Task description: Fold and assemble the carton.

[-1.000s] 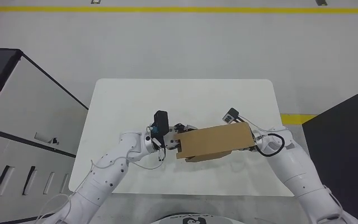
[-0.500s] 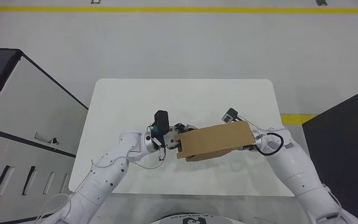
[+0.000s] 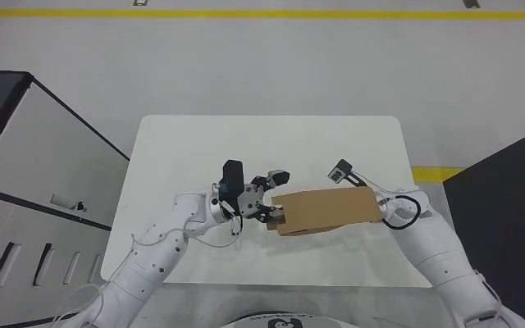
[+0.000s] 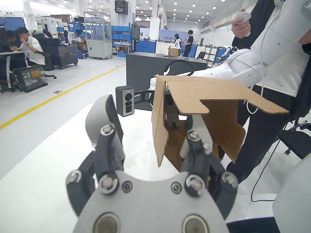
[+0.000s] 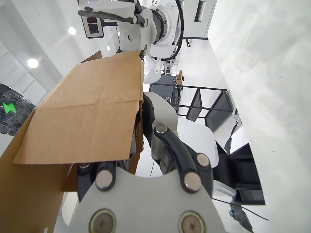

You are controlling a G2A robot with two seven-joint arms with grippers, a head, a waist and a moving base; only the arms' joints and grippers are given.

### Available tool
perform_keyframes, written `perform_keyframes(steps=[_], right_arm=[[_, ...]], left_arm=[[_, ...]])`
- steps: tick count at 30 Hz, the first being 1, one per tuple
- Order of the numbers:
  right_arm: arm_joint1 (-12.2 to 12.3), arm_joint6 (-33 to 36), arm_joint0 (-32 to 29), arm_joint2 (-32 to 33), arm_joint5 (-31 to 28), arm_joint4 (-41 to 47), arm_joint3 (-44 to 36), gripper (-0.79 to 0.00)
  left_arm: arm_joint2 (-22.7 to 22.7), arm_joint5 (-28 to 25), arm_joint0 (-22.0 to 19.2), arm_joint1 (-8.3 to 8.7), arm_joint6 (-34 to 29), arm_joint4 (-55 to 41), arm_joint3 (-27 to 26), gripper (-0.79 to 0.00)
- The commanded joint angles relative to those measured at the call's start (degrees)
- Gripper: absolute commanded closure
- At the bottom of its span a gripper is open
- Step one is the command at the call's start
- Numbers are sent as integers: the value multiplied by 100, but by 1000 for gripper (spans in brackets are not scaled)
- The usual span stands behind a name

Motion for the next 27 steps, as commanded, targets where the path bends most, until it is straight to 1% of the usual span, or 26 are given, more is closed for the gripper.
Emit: perform_keyframes(steps=[1,7,15,23,24,25,27], right_arm=[[13,-1,-9,-2,0,75,-9,0],[101,-1,-20,-92,0,621,72,0],[291,-1,206,-368,117,1161,337,0],[291,-1,206,-368,117,1161,337,0],[290,-38,198,-373,138,1156,330,0],[282,-143,198,-404,320,1139,330,0],[269,-25,238,-421,500,1267,364,0]], left_arm=[[-73,-7,39,15,46,-45,-44,-785],[-353,-104,198,76,202,-212,-208,-785],[-721,-161,434,157,281,-240,-448,-785],[-721,-161,434,157,281,-240,-448,-785],[-717,-97,449,154,242,-260,-452,-785],[-697,-54,472,149,187,-372,-481,-785],[-698,-84,463,149,121,-492,-507,-785]])
